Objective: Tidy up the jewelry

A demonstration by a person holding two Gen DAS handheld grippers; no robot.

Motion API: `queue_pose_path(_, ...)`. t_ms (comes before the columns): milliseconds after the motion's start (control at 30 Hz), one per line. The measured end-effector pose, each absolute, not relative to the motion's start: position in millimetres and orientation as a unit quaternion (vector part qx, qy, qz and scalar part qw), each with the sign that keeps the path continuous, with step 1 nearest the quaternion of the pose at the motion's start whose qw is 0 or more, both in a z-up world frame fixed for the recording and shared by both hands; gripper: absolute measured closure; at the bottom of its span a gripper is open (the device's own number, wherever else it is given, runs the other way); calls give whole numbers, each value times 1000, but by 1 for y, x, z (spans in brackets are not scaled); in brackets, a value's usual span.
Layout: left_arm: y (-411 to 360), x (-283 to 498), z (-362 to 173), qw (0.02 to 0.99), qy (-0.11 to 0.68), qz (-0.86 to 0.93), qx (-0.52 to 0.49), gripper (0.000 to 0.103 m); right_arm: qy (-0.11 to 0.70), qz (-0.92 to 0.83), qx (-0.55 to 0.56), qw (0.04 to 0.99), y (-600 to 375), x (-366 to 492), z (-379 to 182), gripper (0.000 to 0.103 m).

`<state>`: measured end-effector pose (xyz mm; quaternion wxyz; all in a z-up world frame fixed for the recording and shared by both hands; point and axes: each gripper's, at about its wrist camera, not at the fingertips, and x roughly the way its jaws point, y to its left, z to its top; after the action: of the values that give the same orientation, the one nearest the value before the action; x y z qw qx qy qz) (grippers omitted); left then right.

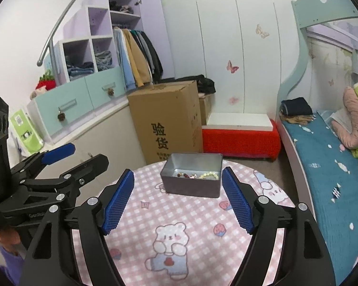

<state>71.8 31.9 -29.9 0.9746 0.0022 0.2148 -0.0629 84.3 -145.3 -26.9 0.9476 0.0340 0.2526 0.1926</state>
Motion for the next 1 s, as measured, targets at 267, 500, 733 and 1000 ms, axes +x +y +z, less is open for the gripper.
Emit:
queue_pose_path(267,31,24,-9,984,168,-55,5,7,205,163,14,965,-145,30,-1,24)
queue_pose_path(500,28,-7,1,990,132,-44,9,7,172,144,4,974,-146,-5,15,21)
queue_pose_path(733,27,-33,9,994,99,-33,13,7,141,126,-3,982,-146,-29,26,17)
queue_pose_path(1000,24,-48,14,997,72,-22,21,7,120,112,-8,986,-146,-46,31,17)
